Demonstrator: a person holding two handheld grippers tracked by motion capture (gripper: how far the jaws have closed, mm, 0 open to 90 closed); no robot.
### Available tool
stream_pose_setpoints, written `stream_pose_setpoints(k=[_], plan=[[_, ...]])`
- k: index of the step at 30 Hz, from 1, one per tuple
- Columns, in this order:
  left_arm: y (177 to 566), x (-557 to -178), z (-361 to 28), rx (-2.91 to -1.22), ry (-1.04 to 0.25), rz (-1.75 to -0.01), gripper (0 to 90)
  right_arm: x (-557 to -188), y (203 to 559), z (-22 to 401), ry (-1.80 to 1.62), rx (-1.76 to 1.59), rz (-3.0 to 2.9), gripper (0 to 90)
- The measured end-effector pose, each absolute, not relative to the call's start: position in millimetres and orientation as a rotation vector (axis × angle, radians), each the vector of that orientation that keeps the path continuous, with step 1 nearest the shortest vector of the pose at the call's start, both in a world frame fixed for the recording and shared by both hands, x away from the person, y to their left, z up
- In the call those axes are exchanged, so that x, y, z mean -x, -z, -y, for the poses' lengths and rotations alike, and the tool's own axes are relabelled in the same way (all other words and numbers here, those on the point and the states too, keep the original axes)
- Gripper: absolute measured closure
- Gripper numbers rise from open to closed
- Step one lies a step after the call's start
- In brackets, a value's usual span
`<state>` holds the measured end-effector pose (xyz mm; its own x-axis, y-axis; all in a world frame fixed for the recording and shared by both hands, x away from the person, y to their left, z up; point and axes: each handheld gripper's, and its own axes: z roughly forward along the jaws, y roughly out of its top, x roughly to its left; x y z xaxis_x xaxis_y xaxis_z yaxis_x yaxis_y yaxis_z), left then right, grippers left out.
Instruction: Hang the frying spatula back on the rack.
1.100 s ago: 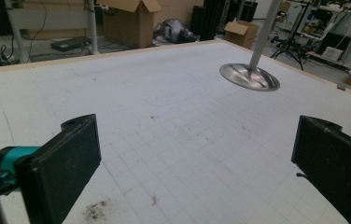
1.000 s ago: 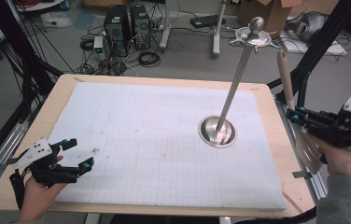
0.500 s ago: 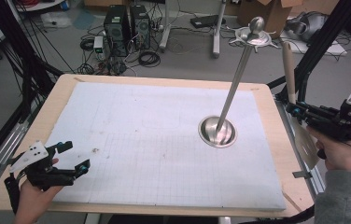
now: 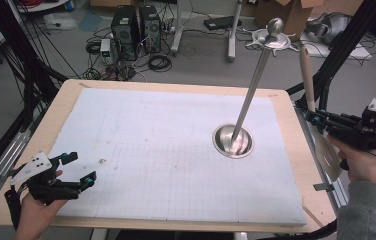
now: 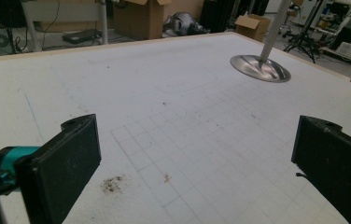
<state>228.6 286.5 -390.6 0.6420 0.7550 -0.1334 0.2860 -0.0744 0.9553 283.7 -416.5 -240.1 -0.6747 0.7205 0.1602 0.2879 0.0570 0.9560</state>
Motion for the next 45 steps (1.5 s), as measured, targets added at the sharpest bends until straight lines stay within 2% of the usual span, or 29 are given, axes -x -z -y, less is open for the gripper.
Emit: stream_pose_setpoints(k=[45], plan=[[391.0, -220.2, -296.2, -1.637, -0.503, -0.897, 1.8, -311.3, 256.7, 389.1, -1.664, -1.025, -2.035, 78.2]])
